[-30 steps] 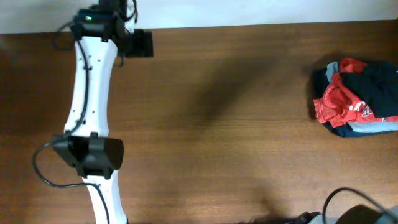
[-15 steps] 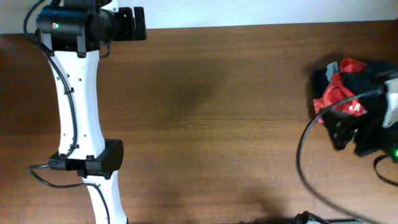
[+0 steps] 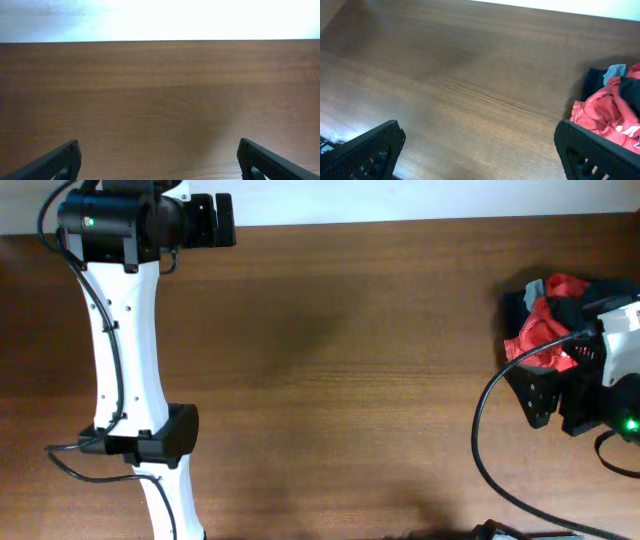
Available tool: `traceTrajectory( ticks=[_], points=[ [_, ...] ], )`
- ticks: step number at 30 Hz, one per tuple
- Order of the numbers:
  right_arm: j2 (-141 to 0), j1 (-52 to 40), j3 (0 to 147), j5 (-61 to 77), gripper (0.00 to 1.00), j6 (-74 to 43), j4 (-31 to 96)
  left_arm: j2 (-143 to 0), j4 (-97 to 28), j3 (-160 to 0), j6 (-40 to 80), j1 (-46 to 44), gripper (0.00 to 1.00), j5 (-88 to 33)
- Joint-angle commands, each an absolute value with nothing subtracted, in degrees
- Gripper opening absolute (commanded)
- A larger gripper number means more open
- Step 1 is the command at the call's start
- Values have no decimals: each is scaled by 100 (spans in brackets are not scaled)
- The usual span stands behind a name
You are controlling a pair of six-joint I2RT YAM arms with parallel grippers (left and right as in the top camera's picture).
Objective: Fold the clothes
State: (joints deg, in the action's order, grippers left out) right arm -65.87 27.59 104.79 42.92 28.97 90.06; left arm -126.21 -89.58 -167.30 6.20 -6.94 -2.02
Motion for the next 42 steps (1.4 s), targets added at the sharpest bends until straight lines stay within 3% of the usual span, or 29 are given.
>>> traceTrajectory(
  ticks=[1,14,18,25,30,42],
  points=[
    [-6718,2700,10534,4281,99,2978,9026,-12589,-8954,-16776,550,-663,99,-279],
    [-6984,2340,10508,4263,99,2978,8945,-12589,-8954,-16776,550,-663,99,-279],
    [-6425,1962,9959,4222,99,2978,7666,-12589,-8954,-16776,550,-663,99,-279],
    [-4606,698,7017,3957,99,2440,3870,-12589,-8954,-16776,548,-663,99,-279],
    [-3227,231,4705,2102,99,523,1776,-12589,-8954,-16776,550,-663,99,-279],
    [-1372,233,1616,1022,99,460,928,-12589,-8954,-16776,550,-663,99,-279]
  ],
)
